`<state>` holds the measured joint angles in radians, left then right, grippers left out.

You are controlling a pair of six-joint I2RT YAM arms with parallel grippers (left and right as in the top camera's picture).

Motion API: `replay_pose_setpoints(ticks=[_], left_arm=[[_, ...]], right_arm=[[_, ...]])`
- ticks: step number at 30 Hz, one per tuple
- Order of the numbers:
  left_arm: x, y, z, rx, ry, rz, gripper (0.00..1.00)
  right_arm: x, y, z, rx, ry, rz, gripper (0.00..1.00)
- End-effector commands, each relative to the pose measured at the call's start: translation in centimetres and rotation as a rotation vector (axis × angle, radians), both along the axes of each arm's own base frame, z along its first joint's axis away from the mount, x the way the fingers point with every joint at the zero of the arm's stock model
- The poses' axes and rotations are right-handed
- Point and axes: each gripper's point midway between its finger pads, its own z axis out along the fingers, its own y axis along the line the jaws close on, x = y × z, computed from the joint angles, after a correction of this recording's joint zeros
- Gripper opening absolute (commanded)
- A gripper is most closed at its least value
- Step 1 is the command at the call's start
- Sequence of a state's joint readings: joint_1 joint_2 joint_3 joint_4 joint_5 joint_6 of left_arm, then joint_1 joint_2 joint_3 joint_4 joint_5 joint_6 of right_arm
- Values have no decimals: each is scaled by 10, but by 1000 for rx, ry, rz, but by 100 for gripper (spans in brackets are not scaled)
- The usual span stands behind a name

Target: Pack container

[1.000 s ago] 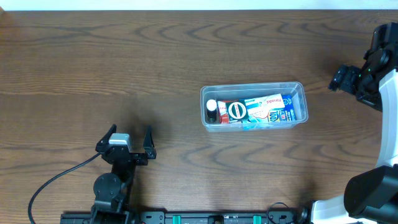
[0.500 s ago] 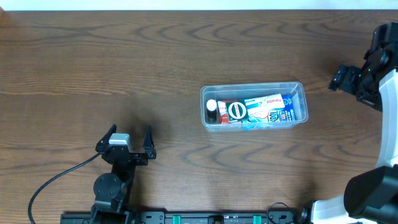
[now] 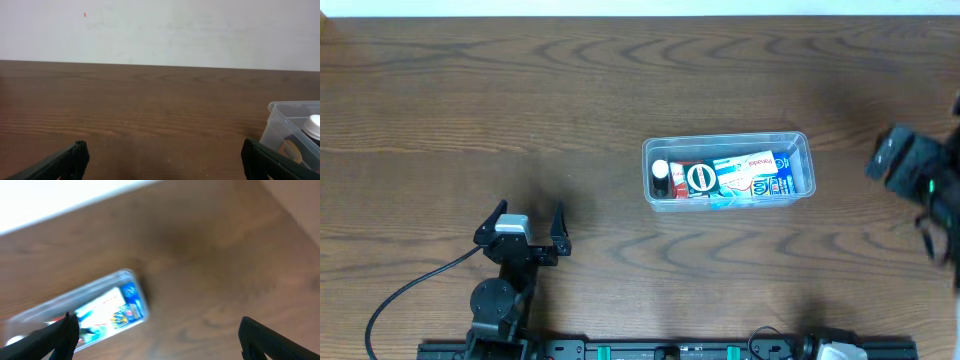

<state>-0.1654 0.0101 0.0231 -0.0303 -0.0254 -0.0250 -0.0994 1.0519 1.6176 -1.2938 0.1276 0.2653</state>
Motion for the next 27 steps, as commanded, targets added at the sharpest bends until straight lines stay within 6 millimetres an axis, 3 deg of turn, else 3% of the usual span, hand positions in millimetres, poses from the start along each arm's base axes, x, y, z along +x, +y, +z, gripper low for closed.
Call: replay_pose_setpoints(ticks=[1, 4, 8, 11, 14, 21, 27], left_arm=[[-1, 2, -18, 23, 52, 8, 98], [-1, 2, -18, 23, 52, 8, 98], [-1, 2, -18, 23, 52, 8, 98], [-1, 2, -18, 23, 52, 8, 98], [-1, 2, -18, 23, 52, 8, 98], [-1, 2, -18, 23, 52, 8, 98], [-1, 2, -18, 23, 52, 8, 98]], right_arm=[[-31, 15, 26, -40, -117, 66, 99], [-71, 25, 48, -36, -249, 118, 99], [-126, 38, 63, -1, -405, 209, 99], [-154, 40, 62, 9, -481, 251, 99], [-169, 39, 48, 11, -507, 259, 99], [-167, 38, -5, 19, -482, 250, 99], [-136, 43, -49, 19, -477, 250, 99]])
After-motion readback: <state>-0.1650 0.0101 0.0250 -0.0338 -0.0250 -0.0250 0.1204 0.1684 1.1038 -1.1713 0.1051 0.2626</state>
